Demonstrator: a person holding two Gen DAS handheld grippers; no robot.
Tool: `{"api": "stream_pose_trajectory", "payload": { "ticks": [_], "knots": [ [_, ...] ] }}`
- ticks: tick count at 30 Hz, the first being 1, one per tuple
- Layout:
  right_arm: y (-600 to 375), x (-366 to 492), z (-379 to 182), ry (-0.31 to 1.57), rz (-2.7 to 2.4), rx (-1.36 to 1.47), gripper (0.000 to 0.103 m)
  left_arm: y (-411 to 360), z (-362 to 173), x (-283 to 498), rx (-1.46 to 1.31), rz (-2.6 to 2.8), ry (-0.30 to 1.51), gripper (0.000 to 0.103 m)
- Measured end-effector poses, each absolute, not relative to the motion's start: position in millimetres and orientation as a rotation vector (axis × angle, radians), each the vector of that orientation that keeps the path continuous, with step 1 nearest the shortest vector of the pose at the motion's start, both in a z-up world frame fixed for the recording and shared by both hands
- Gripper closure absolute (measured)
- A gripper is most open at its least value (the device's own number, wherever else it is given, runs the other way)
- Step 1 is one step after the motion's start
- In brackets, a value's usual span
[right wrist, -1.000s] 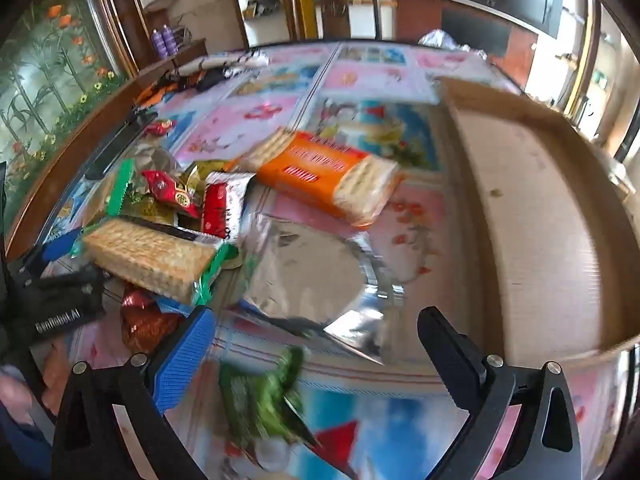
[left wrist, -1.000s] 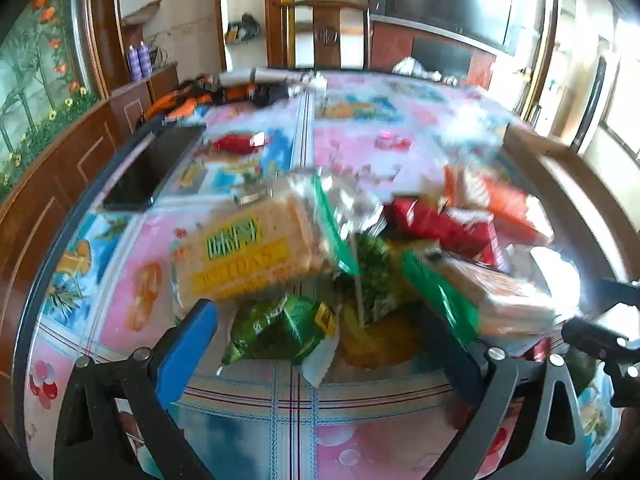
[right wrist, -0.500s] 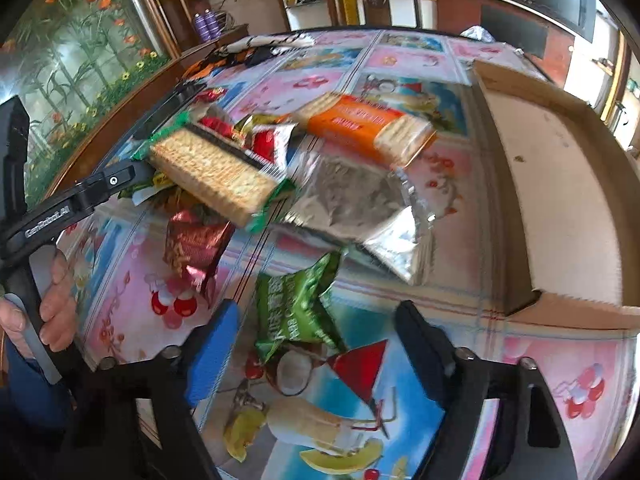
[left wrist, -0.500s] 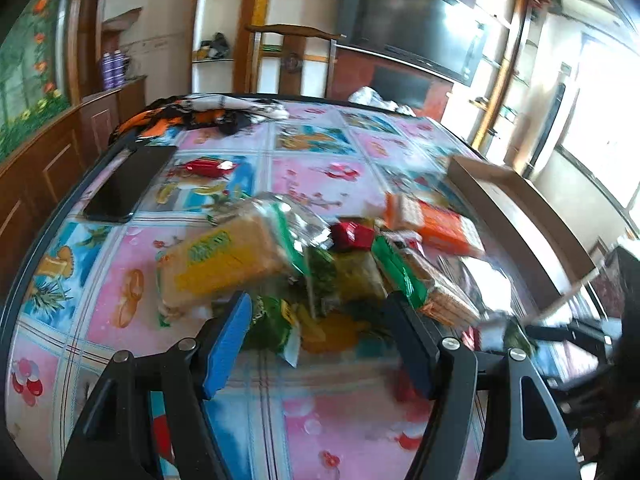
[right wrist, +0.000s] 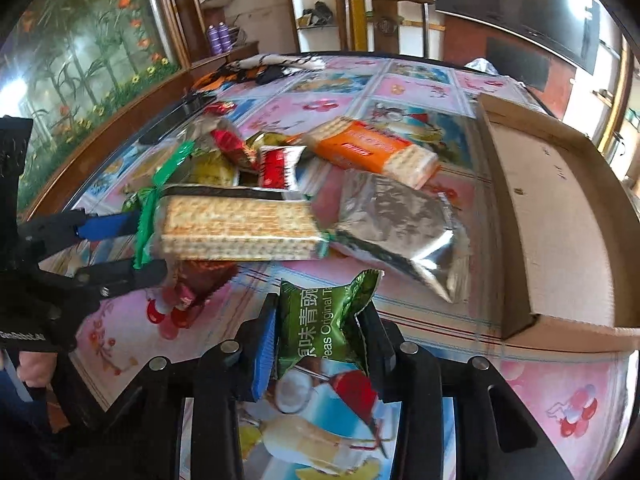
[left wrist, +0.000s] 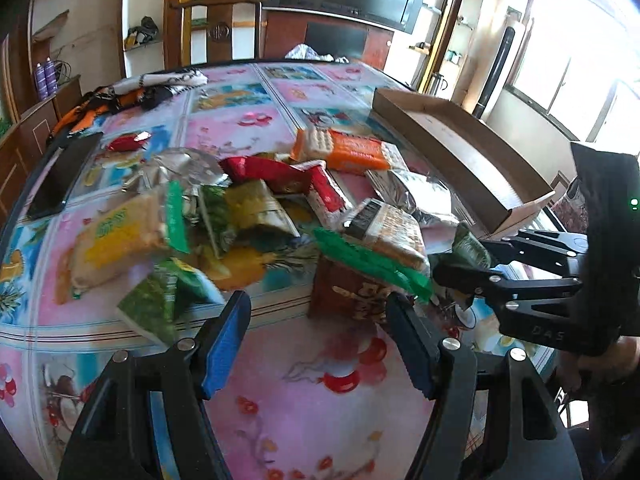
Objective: Organize snacks
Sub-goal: 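Grasp the green pea snack bag with the right gripper, then grasp the red candy packet with the left gripper while the right gripper lifts the green bag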
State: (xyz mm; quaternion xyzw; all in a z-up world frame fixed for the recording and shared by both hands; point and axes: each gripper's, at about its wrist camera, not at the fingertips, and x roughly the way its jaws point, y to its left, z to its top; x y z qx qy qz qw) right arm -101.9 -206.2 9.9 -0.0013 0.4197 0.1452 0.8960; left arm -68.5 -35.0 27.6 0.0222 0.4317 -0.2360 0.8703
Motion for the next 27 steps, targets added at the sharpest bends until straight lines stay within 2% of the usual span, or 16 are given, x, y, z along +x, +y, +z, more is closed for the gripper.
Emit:
{"api": "stream_pose_trajectory", "payload": {
  "ticks": [5,10,13,14,22,27],
  "knots": [
    [-217.6,-103.3,10.4,0.870,0.303,0.057,0.062,-54.6,21.4,-62.7,0.096,-0.499,0.928,0.028],
    [-220.0,-105.6,9.8,0.874,0.309,0.071,0.062,-70.2,14.2,-54.6,0.149,-0.453,0.937,0.029],
    [-220.2,-106.4,10.8,0.869,0.310,0.067,0.062,-72.9,11.9,-52.8,0.173,-0.427,0.948,0.045],
    [-220.3,-106.7,10.8,0.868,0.310,0.064,0.062,-73.3,11.9,-53.7,0.188,-0.417,0.945,0.053],
    [-219.8,-106.6,11.5,0.865,0.316,0.053,0.062,-44.0,17.7,-59.8,0.173,-0.356,0.940,0.064],
    [-219.6,-108.5,13.1,0.854,0.313,0.049,0.062,-4.4,38.1,-53.6,0.070,-0.282,0.896,0.078]
  ]
}}
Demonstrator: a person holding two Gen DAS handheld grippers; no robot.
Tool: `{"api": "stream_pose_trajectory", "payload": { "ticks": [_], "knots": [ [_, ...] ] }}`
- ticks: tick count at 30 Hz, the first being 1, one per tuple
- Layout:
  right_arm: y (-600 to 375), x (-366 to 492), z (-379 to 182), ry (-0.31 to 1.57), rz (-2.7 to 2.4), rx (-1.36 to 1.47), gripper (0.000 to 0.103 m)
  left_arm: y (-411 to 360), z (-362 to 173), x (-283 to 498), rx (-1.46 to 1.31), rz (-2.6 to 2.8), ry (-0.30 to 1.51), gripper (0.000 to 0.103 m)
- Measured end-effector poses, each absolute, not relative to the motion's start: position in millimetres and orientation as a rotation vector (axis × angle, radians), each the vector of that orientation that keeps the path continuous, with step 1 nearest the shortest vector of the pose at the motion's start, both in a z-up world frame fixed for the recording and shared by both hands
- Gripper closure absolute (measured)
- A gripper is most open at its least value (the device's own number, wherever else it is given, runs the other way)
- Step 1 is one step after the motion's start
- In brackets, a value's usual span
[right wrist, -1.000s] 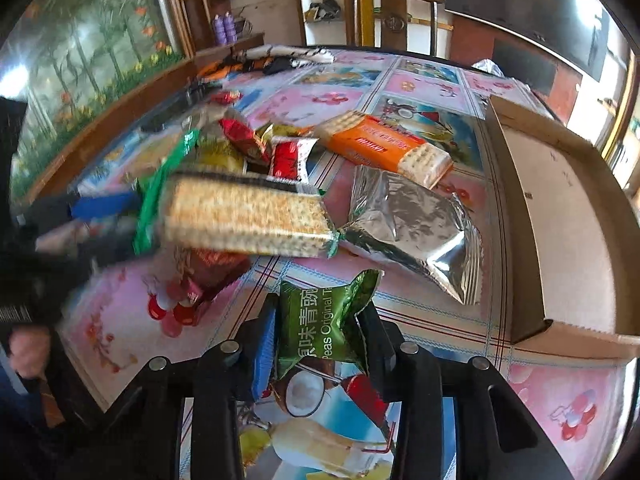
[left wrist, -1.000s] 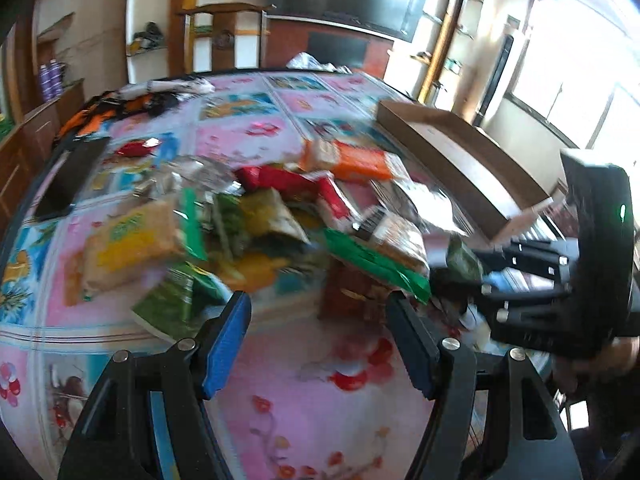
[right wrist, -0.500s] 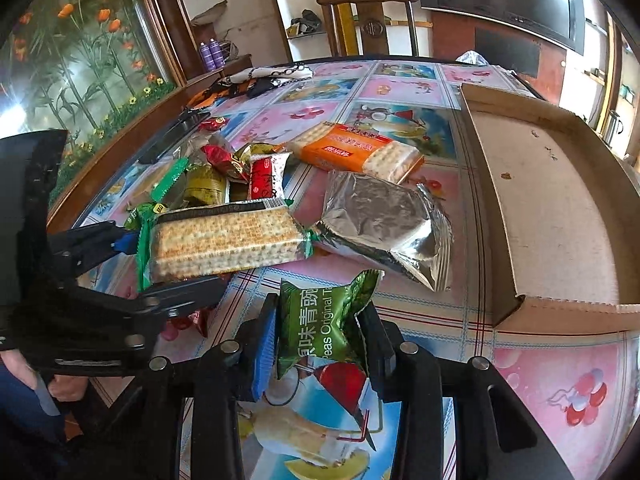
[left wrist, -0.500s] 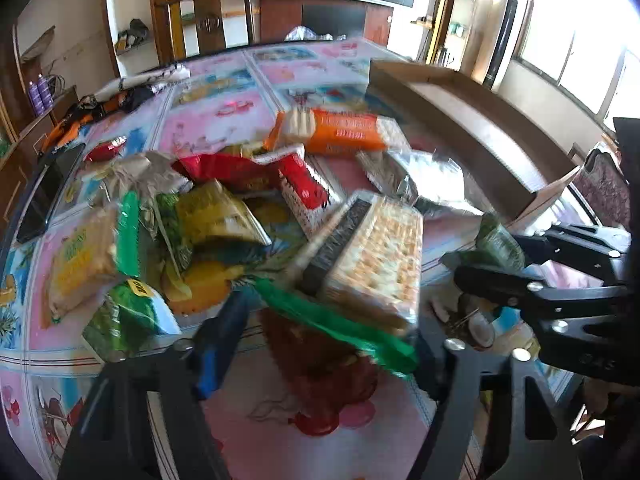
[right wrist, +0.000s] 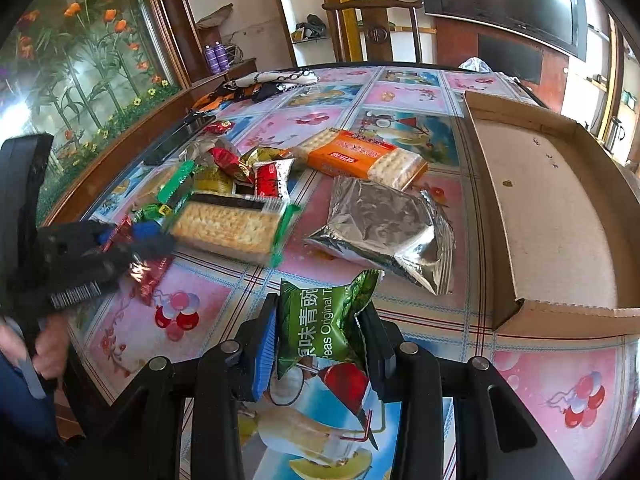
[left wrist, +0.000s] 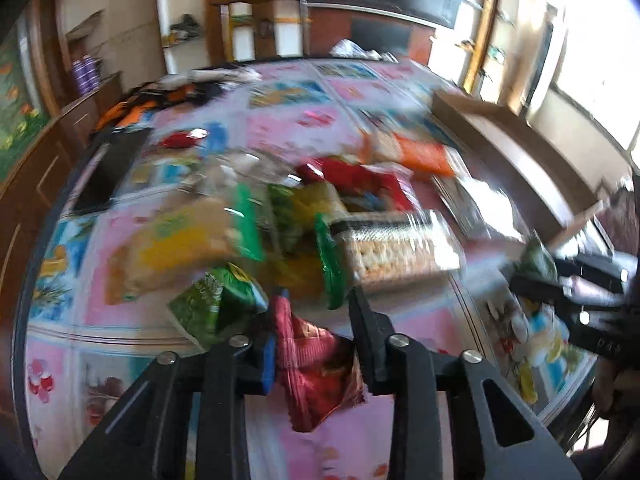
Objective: Organize snacks
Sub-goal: 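Grasp the red candy packet with the left gripper while the right gripper lifts the green bag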
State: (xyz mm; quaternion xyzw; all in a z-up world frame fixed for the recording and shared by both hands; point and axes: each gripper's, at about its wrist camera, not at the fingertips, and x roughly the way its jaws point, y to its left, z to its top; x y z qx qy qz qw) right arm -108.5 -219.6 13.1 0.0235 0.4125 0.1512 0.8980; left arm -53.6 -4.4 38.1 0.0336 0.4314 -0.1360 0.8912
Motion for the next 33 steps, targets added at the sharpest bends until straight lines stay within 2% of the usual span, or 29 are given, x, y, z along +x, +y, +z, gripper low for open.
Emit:
{"api": "stream_pose_trajectory", "payload": {
  "ticks": [6,12,13,15,19,21,22,28,31,33],
  "knots": [
    [-228.5,-113.0,27.2,0.809,0.316,0.085,0.062,13.7,55.8,-50.6,0.029,-0.235,0.844,0.086],
    [-261.2,-111.5,51.7,0.754,0.268,0.144,0.062,11.4,67.8,-49.9,0.032,-0.255,0.822,0.085],
    [-266.6,-112.0,52.6,0.751,0.258,0.155,0.062,15.7,68.2,-49.2,0.024,-0.259,0.835,0.082],
    [-273.0,-112.7,52.7,0.751,0.257,0.174,0.062,27.1,68.4,-48.9,-0.002,-0.251,0.853,0.061],
    [-276.0,-111.4,47.3,0.766,0.266,0.186,0.062,43.9,59.9,-53.4,0.012,-0.239,0.884,0.046],
    [-274.5,-112.0,45.8,0.767,0.275,0.186,0.062,49.7,52.2,-58.1,0.004,-0.250,0.910,0.029],
    [-272.9,-111.7,45.3,0.767,0.282,0.185,0.062,52.1,46.7,-61.0,-0.010,-0.269,0.930,0.027],
    [-265.2,-109.0,41.8,0.772,0.301,0.174,0.062,32.7,21.1,-67.1,0.064,-0.292,0.974,0.029],
    [-264.1,-110.5,42.7,0.770,0.304,0.163,0.062,22.3,18.2,-66.3,0.092,-0.290,0.972,0.049],
    [-267.1,-111.2,44.2,0.764,0.298,0.164,0.062,18.2,15.4,-62.9,0.100,-0.273,0.971,0.053]
  ]
}}
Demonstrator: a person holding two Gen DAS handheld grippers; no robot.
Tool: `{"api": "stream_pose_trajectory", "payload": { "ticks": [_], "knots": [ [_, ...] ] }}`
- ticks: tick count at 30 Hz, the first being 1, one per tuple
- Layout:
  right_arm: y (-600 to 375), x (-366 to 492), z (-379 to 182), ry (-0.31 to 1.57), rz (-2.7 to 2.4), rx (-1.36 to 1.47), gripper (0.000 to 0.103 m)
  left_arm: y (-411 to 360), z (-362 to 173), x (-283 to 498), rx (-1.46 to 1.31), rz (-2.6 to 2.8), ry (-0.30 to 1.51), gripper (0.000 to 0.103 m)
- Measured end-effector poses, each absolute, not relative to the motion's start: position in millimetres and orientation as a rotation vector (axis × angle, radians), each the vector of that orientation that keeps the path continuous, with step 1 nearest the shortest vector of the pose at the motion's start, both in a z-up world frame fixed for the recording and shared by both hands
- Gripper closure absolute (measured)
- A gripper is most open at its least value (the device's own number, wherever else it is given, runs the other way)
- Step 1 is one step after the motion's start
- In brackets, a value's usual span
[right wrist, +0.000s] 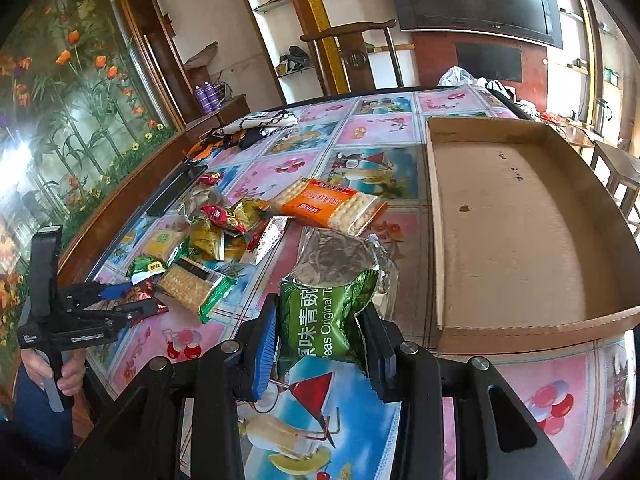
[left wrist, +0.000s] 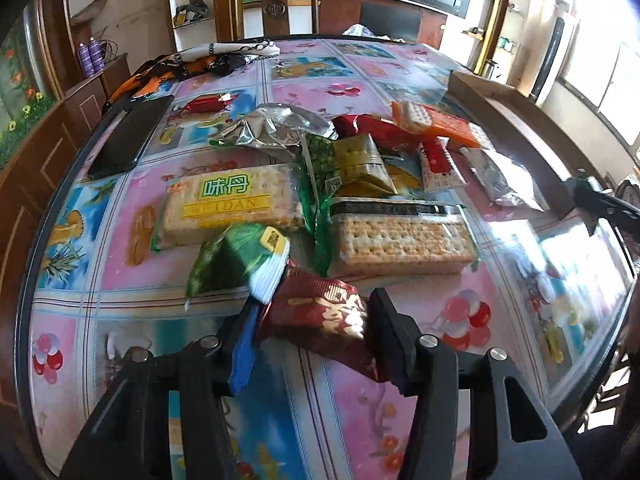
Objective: Organize snacks
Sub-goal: 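Grasp the red candy packet with the left gripper while the right gripper lifts the green bag, then carry both packets into the cardboard box and open both grippers to release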
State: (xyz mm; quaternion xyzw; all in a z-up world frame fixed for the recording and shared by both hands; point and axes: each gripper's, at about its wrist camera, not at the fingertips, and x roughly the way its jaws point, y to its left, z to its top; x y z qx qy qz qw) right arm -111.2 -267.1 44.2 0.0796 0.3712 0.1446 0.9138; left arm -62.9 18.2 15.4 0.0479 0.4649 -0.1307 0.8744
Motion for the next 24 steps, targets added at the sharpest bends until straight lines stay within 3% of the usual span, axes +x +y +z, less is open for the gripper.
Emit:
{"api": "stream_pose_trajectory", "payload": {
  "ticks": [4,15,24],
  "knots": [
    [-281.1,-111.2,49.3,0.747,0.266,0.180,0.062,14.5,13.4,-58.8,0.107,-0.249,0.960,0.061],
    [-372.7,-80.6,33.0,0.817,-0.006,0.232,0.062,6.1,21.9,-63.7,0.104,-0.285,0.939,0.065],
    [-345.0,-92.8,32.2,0.846,0.071,0.178,0.062,-11.8,33.7,-61.0,0.107,-0.333,0.912,0.072]
  ]
}}
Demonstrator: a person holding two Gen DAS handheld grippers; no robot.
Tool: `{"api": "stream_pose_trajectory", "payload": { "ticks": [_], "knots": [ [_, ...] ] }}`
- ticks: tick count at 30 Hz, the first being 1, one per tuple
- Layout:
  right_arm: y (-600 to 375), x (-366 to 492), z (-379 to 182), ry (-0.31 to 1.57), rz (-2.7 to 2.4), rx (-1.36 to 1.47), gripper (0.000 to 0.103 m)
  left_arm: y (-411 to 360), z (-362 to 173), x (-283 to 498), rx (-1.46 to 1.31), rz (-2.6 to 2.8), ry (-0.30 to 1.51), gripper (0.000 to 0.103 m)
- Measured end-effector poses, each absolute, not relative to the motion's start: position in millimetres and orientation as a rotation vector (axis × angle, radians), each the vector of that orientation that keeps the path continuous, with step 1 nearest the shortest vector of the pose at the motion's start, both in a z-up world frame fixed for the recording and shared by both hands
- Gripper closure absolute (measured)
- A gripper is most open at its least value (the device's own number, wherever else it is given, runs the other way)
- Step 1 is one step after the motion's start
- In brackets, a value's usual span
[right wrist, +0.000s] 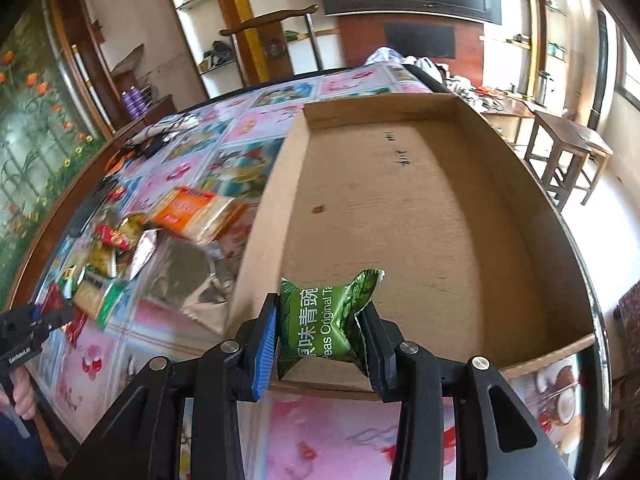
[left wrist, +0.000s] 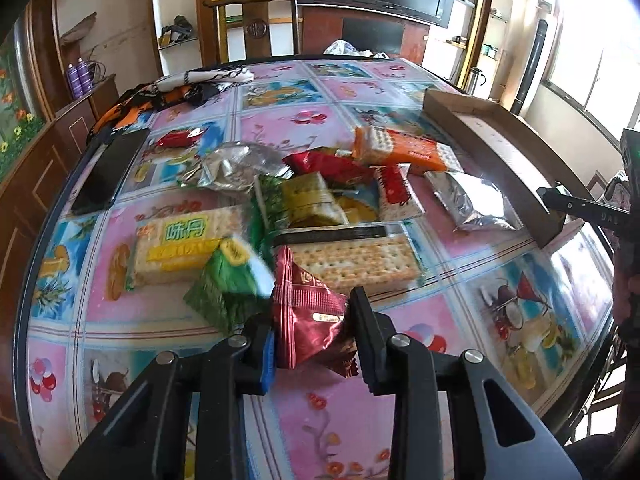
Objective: Organize snacks
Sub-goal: 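Carry both packets into the cardboard box and open both grippers to release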
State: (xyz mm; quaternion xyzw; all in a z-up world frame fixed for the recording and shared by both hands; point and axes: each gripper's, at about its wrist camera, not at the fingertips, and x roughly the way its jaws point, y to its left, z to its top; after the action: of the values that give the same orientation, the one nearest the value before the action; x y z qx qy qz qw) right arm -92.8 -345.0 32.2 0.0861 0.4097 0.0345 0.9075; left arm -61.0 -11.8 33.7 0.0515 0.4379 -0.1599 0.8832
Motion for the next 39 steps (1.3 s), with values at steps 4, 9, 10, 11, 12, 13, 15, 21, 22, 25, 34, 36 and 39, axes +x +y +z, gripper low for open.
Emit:
{"api": "stream_pose_trajectory", "payload": {
  "ticks": [4,9,10,11,12,13,15,21,22,25,34,36,39],
  "knots": [
    [-344.5,-93.2,38.2,0.826,0.078,0.193,0.062,-9.9,29.2,-61.5,0.108,-0.333,0.923,0.072],
    [-343.0,-92.1,46.0,0.808,0.089,0.196,0.062,-1.4,26.5,-62.8,0.086,-0.353,0.928,0.069],
    [-342.4,-91.5,46.6,0.807,0.092,0.196,0.062,-0.8,23.6,-62.2,0.088,-0.346,0.937,0.068],
    [-341.6,-91.4,47.8,0.803,0.096,0.197,0.062,0.2,21.0,-60.9,0.082,-0.340,0.943,0.067],
    [-340.3,-91.8,48.8,0.800,0.098,0.197,0.062,1.6,18.6,-59.6,0.075,-0.333,0.949,0.067],
    [-339.1,-91.9,49.2,0.797,0.099,0.196,0.062,3.1,17.1,-58.9,0.063,-0.331,0.946,0.067],
    [-337.8,-90.9,50.5,0.795,0.102,0.197,0.062,3.8,19.9,-60.5,0.055,-0.330,0.928,0.070],
    [-344.2,-82.3,62.2,0.772,0.095,0.208,0.062,-13.9,42.2,-51.0,0.065,-0.338,0.895,0.073],
    [-346.9,-79.3,66.1,0.764,0.091,0.213,0.062,-22.4,49.4,-49.0,0.074,-0.352,0.882,0.073],
    [-354.9,-69.0,78.2,0.739,0.077,0.230,0.062,-50.2,70.9,-43.2,0.100,-0.401,0.835,0.073],
    [-392.3,-18.1,95.4,0.701,0.041,0.355,0.062,-150.6,101.5,16.4,0.081,-0.525,0.801,0.074],
    [-404.3,4.8,91.4,0.707,0.017,0.404,0.062,-180.0,104.2,35.3,0.071,-0.536,0.785,0.074],
    [-419.6,37.2,77.2,0.730,-0.046,0.447,0.062,-222.5,101.2,63.7,0.044,-0.547,0.779,0.073]
  ]
}}
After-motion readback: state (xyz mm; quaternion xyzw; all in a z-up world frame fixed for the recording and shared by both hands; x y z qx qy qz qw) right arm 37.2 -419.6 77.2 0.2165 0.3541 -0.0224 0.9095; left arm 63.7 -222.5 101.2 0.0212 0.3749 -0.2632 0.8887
